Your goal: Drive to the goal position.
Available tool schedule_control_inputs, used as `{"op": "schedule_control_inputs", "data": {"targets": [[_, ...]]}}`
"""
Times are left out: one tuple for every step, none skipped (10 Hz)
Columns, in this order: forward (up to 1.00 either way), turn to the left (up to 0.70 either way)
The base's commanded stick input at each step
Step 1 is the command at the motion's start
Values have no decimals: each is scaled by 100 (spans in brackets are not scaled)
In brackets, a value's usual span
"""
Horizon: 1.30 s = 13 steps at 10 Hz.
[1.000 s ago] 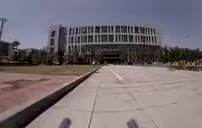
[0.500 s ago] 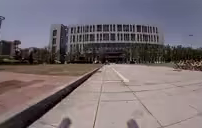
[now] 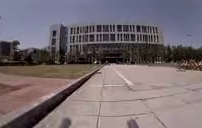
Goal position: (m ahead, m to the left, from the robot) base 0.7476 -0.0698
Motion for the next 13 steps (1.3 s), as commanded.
{"op": "schedule_control_inputs", "data": {"targets": [[100, 0], [100, 0], [100, 0], [100, 0], [100, 0], [100, 0], [100, 0], [100, 0], [100, 0], [100, 0], [100, 0], [100, 0], [100, 0]]}}
